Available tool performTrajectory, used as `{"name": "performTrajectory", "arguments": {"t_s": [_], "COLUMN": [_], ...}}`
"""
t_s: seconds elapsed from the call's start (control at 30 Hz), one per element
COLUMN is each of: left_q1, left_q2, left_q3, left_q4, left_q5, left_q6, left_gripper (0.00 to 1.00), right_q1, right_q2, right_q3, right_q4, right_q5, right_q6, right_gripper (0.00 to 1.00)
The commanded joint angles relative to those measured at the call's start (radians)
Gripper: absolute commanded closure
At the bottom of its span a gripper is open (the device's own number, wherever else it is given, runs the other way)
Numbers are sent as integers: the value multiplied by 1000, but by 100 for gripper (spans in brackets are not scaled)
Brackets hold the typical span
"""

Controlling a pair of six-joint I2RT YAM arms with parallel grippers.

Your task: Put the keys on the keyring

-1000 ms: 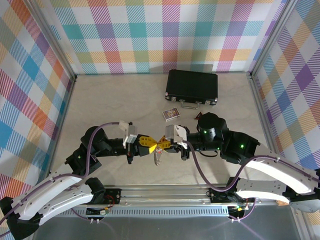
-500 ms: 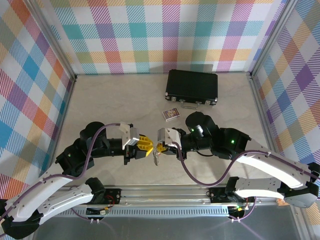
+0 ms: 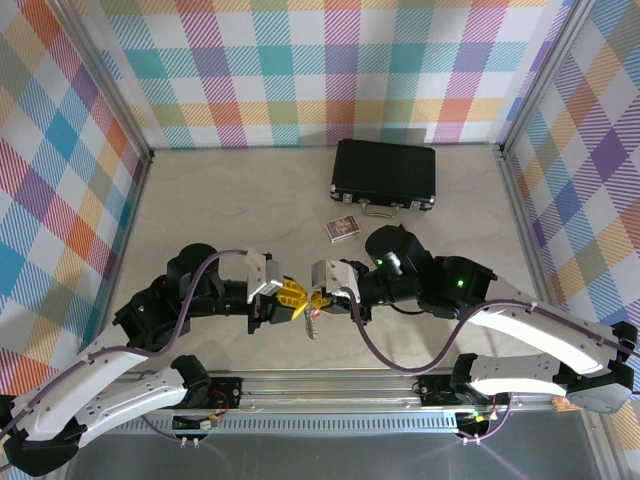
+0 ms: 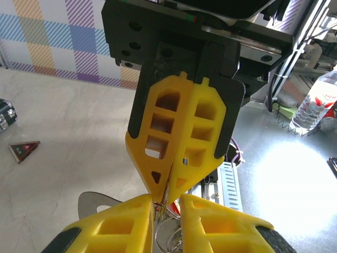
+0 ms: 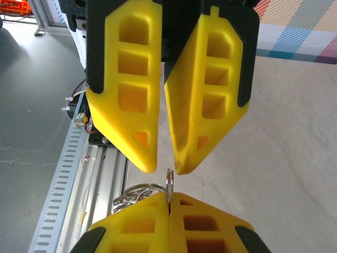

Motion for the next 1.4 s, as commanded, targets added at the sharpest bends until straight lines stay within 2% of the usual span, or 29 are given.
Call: {"name": "performTrajectory", "arguments": {"t_s": [0.0, 0.17, 0.33, 0.5, 0.57, 0.67, 0.77, 0.9, 1.03, 1.2, 1.27, 1.37], "left_q1": [-19, -21, -20, -21, -20, -20, -21, -21, -20, -20, -20, -21], "left_q2": [15, 17, 16, 3, -26, -66, -80, -91, -93, -101, -106, -102], "left_q3": [12, 9, 10, -1, -29, -83, -125, -176, -195, -209, -198, -151], "left_q4": [8, 2, 9, 53, 127, 295, 424, 564, 621, 625, 573, 409], "left_q5": [12, -2, 4, 26, 41, 63, 80, 96, 108, 97, 82, 20], "left_q6": [13, 20, 16, -7, -36, -107, -159, -217, -244, -244, -213, -127], "left_gripper": [81, 83, 100, 100, 100, 100, 100, 100, 100, 100, 100, 100], "right_q1": [8, 9, 9, 10, 10, 10, 8, 8, 8, 8, 9, 9], "right_q2": [-1, -3, -3, -13, -21, -44, -69, -92, -104, -108, -108, -98], "right_q3": [31, 23, 16, 10, 3, -22, -44, -60, -72, -70, -61, -35], "right_q4": [24, 27, 35, 56, 70, 116, 154, 180, 193, 185, 169, 119], "right_q5": [-34, -43, -48, -38, -26, -19, -19, -20, -15, -4, 7, 29], "right_q6": [-16, -14, -13, -3, 5, 23, 42, 55, 59, 53, 45, 22], "right_gripper": [100, 100, 100, 100, 99, 89, 84, 84, 86, 100, 100, 100]}}
